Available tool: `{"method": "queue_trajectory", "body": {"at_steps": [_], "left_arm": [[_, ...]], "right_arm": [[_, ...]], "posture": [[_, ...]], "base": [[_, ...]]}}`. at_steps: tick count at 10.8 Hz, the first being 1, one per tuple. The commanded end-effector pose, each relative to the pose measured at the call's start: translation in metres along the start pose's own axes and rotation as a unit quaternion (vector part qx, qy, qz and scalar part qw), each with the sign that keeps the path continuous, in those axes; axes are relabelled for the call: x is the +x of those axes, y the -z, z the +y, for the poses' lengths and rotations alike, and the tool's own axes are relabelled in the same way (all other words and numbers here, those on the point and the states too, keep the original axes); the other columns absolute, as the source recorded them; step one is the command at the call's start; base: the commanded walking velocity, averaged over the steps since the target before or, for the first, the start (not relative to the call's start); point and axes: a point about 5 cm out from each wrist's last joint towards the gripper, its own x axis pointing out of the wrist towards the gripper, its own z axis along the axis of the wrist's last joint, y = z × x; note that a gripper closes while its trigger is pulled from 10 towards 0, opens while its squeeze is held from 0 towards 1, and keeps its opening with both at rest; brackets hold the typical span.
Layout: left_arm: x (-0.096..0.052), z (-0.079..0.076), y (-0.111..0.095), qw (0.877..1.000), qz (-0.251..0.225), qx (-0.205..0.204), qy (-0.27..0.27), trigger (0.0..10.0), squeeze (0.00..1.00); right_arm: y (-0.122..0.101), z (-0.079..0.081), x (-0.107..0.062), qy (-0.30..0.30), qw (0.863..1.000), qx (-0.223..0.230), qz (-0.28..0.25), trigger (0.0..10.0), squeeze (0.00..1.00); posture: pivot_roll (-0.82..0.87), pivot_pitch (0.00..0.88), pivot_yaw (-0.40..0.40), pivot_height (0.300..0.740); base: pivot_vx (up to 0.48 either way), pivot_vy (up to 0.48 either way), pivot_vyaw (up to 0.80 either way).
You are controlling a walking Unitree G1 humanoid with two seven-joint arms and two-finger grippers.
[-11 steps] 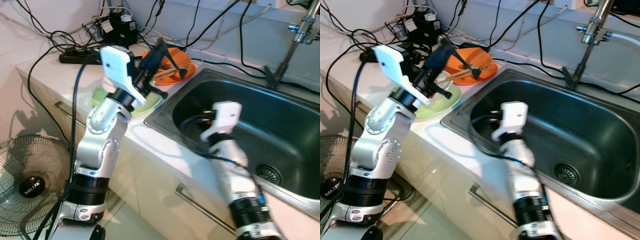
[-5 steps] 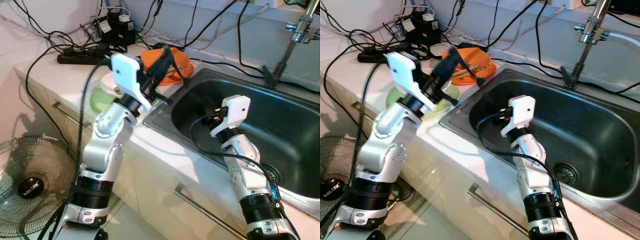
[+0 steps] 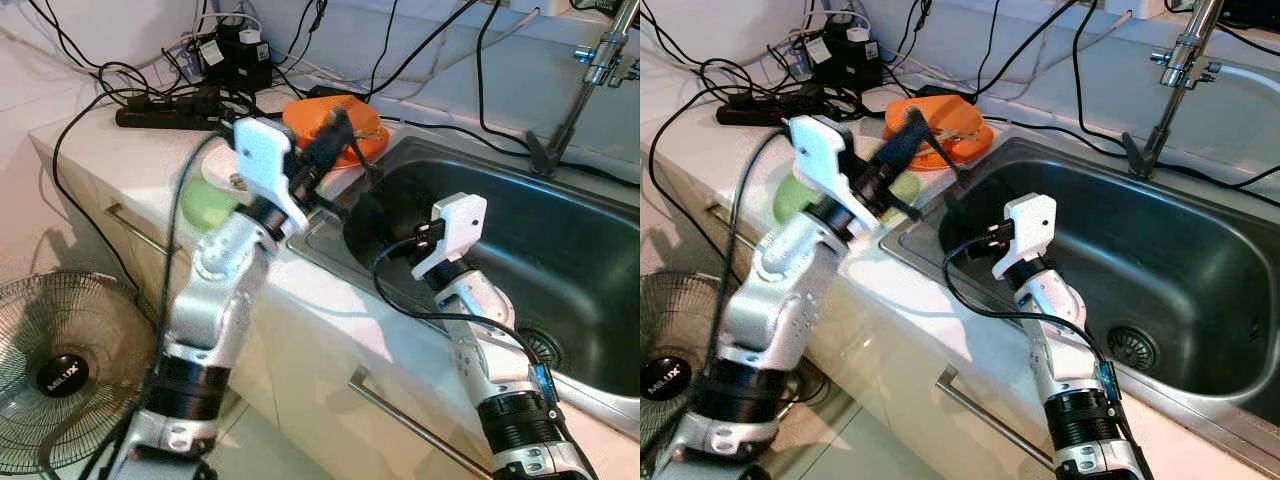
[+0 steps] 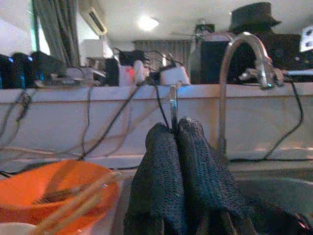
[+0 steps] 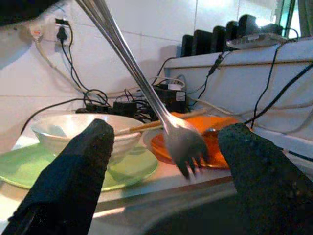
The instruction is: Kitchen organization
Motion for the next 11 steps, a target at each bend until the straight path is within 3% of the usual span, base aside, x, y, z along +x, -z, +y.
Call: {"method": "queue_trajectory", "body": {"at_steps": [1,5,7,8,9,11], "left_arm": [[0.002,-0.007,0.006,1.0,0.014,-0.012,0.025,10.0,0.0],[0.005,-0.031,0.017,0.996,0.028,-0.043,0.073,10.0,0.0],[0.004,-0.032,0.017,0.996,0.03,-0.044,0.077,10.0,0.0],[0.004,-0.032,0.017,0.996,0.031,-0.043,0.077,10.0,0.0],[0.004,-0.032,0.017,0.996,0.031,-0.043,0.078,10.0,0.0],[0.004,-0.032,0.017,0.996,0.031,-0.042,0.078,10.0,0.0]], "right_arm": [[-0.002,0.003,0.001,-0.007,1.0,-0.003,0.0,10.0,0.0],[-0.001,0.005,0.003,-0.004,1.0,-0.002,0.003,10.0,0.0],[0.0,0.006,0.003,0.002,1.0,0.002,0.002,10.0,0.0],[0.0,0.007,0.003,0.0,1.0,0.004,0.003,8.5,0.0],[0.001,0.006,0.003,0.005,1.0,0.004,0.004,0.4,0.0],[0.002,0.006,0.003,0.007,1.0,0.003,0.007,0.0,0.0]], "posture": [[0.17,0.0,0.018,0.74],[0.17,0.0,0.021,0.74],[0.17,0.0,0.021,0.74],[0.17,0.0,0.022,0.74],[0.17,0.0,0.022,0.74],[0.17,0.0,0.022,0.74]], "base": [[0.0,0.0,0.0],[0.0,0.0,0.0],[0.0,0.0,0.0],[0.0,0.0,0.0],[0.0,0.0,0.0],[0.0,0.0,0.0]]}}
